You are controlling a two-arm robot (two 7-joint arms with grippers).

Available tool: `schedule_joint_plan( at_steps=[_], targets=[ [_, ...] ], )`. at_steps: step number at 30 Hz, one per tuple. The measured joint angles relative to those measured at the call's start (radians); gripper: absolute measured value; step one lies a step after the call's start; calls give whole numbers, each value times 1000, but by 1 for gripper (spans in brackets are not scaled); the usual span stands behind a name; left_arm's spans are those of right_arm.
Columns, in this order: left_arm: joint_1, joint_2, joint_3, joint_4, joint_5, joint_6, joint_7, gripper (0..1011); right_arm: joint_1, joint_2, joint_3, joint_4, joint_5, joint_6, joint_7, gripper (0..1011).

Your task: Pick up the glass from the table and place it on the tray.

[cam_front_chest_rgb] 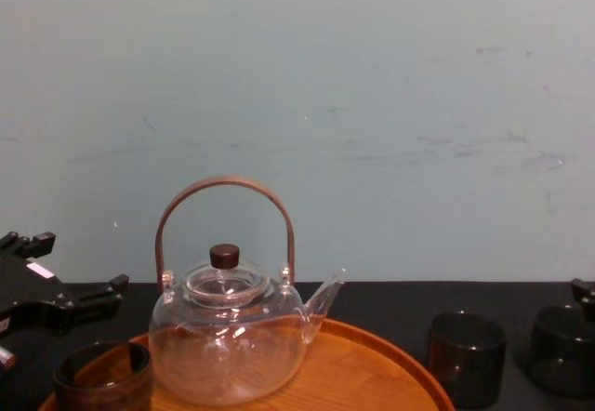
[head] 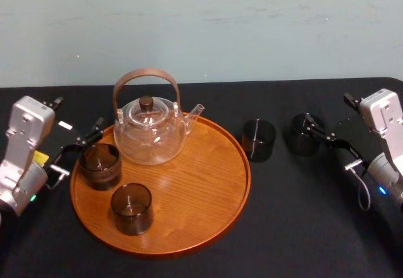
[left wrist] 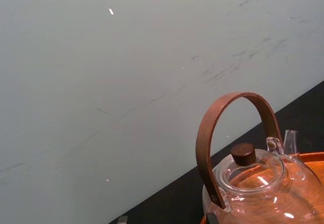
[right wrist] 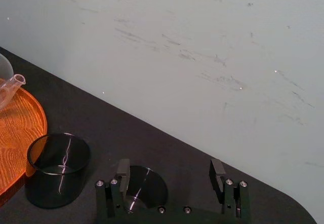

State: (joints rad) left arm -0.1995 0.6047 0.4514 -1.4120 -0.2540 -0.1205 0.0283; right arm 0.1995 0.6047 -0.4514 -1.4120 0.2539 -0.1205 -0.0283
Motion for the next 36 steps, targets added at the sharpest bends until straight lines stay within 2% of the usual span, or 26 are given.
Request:
schedule_joint_plan(
  at_steps=[36],
  targets=[
    [0,0,0,0,0,0,0,1001,0,0,0,0,0,0,0,1002]
  ],
)
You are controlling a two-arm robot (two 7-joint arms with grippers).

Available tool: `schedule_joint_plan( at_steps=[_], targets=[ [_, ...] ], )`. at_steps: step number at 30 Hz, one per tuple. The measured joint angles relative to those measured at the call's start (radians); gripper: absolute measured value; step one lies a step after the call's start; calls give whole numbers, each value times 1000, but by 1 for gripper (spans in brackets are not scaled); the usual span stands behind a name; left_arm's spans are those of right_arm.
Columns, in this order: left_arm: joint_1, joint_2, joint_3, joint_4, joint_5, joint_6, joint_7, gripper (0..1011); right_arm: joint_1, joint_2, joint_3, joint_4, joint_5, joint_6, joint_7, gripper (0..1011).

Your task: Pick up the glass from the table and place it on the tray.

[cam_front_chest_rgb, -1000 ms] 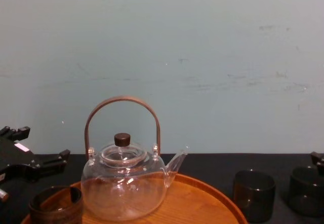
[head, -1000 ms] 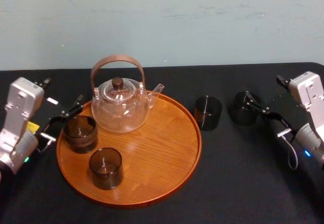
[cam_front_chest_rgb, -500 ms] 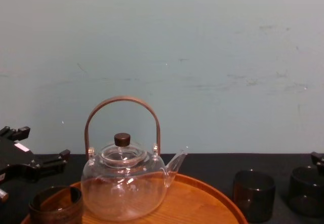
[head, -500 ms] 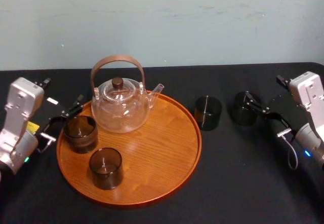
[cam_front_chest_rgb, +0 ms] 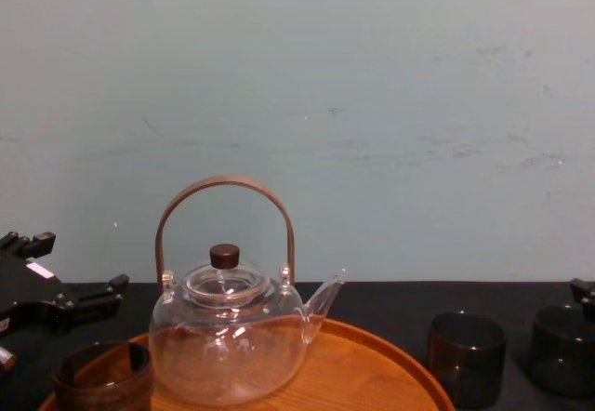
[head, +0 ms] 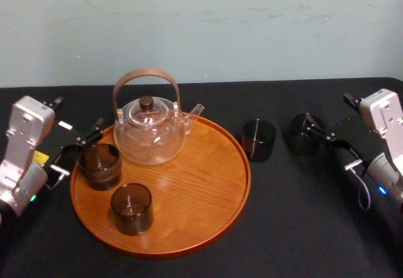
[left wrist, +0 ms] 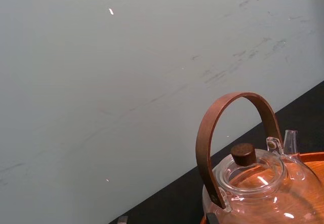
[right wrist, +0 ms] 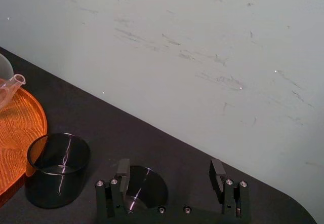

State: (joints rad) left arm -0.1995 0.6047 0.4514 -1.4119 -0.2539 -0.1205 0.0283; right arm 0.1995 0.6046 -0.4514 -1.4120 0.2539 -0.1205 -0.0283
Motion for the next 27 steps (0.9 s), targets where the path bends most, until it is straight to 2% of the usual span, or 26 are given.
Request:
schedule_joint_plan(
  at_steps=[12,19,27],
  targets=[
    [0,0,0,0,0,0,0,1001,0,0,0,0,0,0,0,1002],
    [0,0,0,0,0,0,0,1002,-18,4,17,-19,4,4,33,1002],
    [0,0,0,0,0,0,0,1002,-59,24,56,-84,47,67,78,1002]
  ],
)
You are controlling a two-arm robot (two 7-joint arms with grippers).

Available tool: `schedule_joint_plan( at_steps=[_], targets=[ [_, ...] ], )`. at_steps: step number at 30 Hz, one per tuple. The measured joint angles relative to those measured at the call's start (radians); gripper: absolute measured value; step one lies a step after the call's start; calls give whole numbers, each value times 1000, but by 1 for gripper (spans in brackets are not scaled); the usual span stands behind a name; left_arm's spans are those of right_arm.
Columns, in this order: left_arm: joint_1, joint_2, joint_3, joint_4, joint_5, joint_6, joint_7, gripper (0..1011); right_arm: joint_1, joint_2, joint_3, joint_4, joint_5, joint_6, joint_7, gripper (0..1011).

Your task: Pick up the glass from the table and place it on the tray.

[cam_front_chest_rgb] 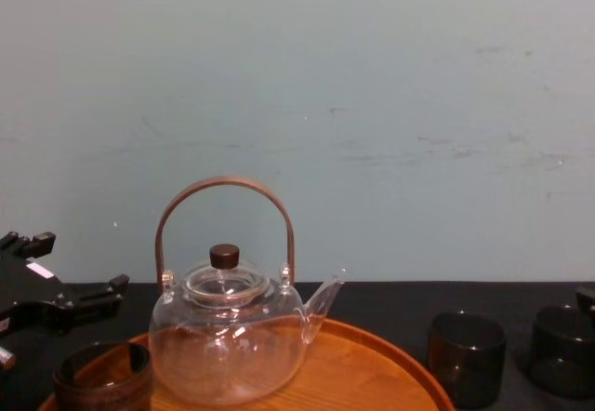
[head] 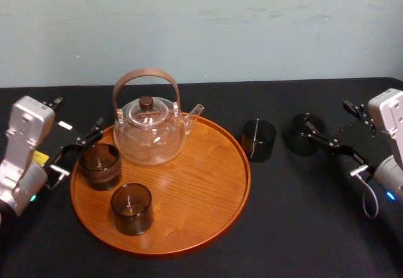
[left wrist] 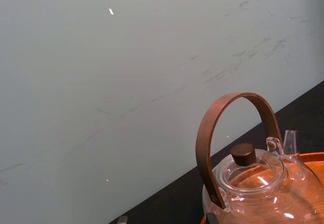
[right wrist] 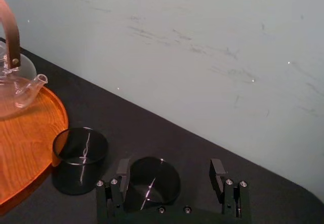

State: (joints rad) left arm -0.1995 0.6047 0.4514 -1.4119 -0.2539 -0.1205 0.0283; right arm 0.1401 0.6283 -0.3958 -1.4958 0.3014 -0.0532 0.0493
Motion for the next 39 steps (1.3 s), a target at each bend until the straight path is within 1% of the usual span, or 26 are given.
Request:
schedule_joint_plan(
  at_steps=[7,11,15,17,20,25,28,35,39],
  targets=[
    [0,0,0,0,0,0,0,1001,-34,8,33,-49,39,59,27,1002],
    [0,0,0,0,0,0,0,1002,-52,6,56,-73,67,110,40,1002],
    [0,0,0,0,0,0,0,1001,-61,3,68,-86,87,147,49,1002],
    [0,0,0,0,0,0,0,1001,-69,0,81,-98,104,186,59,1002],
    [0,0,0,0,0,0,0,1002,-75,-3,89,-105,112,212,63,1002],
    [0,0,0,0,0,0,0,1001,-83,-12,102,-116,120,259,69,1002],
    [0,0,0,0,0,0,0,1001,-85,-17,106,-116,120,278,73,1002],
    [0,0,0,0,0,0,0,1001,-80,-33,114,-106,114,305,78,1002],
    [0,0,0,0,0,0,0,1001,-72,-45,119,-92,108,330,82,1002]
  ],
)
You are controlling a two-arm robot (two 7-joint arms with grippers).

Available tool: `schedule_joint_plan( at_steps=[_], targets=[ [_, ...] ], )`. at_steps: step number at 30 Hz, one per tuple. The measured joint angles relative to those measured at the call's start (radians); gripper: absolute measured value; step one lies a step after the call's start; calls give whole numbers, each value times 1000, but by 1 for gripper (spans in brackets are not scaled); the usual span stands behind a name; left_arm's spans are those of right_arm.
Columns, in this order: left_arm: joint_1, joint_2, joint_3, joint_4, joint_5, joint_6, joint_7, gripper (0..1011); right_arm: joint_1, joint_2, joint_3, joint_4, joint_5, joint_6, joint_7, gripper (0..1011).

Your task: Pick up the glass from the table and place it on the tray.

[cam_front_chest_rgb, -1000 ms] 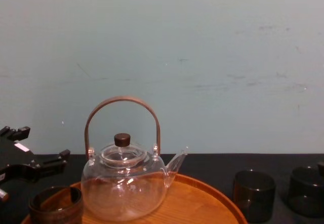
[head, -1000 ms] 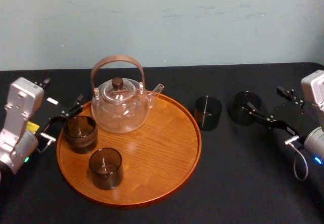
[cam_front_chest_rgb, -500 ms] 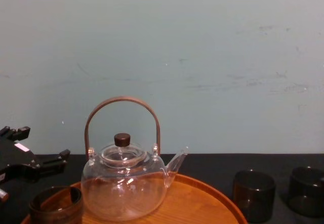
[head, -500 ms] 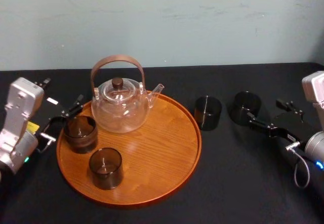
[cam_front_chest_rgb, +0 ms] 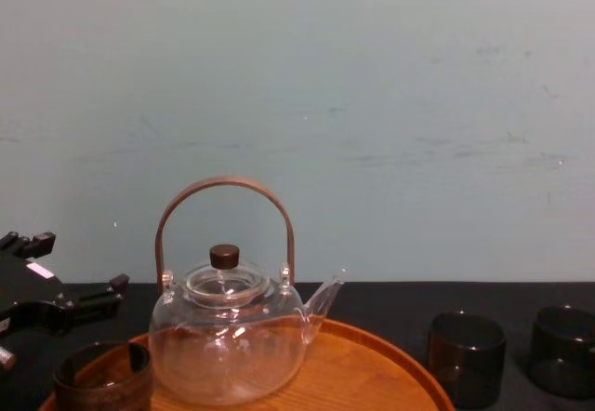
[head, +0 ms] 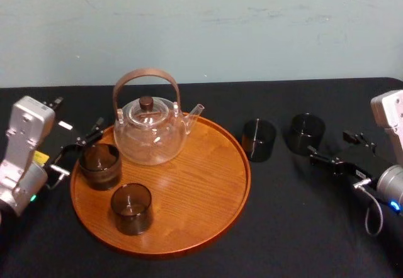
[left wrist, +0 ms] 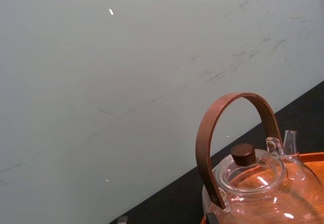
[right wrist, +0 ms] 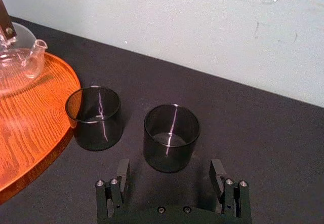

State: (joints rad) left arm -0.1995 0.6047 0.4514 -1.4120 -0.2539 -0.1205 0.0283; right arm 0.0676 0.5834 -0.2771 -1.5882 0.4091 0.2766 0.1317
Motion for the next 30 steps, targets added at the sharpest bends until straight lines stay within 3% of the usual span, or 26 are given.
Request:
schedule_joint_plan(
  at_steps=[10,30],
  targets=[
    [0,0,0,0,0,0,0,1001,20,-19,2,27,-18,35,32,1002],
    [0,0,0,0,0,0,0,1001,75,-76,14,94,-53,50,74,1002]
  ],
)
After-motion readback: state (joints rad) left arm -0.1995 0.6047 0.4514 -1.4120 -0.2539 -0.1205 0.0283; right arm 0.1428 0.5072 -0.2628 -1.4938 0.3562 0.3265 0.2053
